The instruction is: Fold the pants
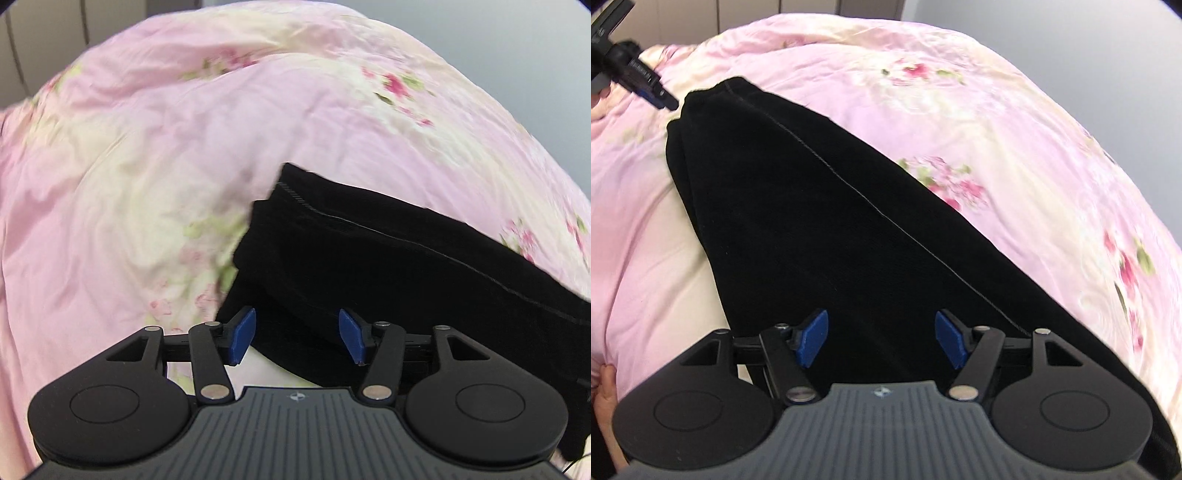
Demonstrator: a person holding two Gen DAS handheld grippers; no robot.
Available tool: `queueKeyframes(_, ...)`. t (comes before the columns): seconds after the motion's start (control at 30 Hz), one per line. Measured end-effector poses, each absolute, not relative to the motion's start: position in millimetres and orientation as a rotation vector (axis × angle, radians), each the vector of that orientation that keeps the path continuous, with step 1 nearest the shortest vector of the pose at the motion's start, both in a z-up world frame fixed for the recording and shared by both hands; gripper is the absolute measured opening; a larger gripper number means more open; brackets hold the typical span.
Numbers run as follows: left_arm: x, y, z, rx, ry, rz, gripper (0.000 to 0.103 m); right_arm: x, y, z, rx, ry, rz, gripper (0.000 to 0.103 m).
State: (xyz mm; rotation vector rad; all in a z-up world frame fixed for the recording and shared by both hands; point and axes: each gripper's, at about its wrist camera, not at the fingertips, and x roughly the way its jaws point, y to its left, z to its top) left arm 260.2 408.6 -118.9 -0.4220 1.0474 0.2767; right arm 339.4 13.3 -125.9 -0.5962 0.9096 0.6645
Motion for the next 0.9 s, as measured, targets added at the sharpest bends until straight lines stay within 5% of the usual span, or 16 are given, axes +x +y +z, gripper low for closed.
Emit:
queueKeyframes(0.3, 257, 459, -146, -0.737, 0.933, 0.202, 0.059, 353, 80, -143, -0.744, 0.870, 0.682, 0.066)
queueKeyframes(0.37, 263, 459, -152, -0.746, 0.942, 0.224, 0.040, 359, 89, -148, -0.762, 0.881, 0.677, 0.066)
queueKeyframes(0.4, 265, 458, -154, -0.733, 0.955, 0.242, 0.023, 363, 94, -152, -0.777, 0.884, 0.672, 0.066)
queueKeyframes(0.5, 266, 455, -154, -0.690, 0.984, 0.241, 0.013, 368, 101, -162, -0.823, 0.883, 0.639, 0.066)
queueKeyframes(0.7, 254, 450, -123, -0.615, 1.028, 0.225, 0.010, 367, 99, -170, -0.872, 0.878, 0.637, 0.067)
queueKeyframes(0.9, 268, 447, -177, -0.606, 1.140, 0.304, 0.017, 368, 100, -176, -0.854, 0.900, 0.624, 0.068)
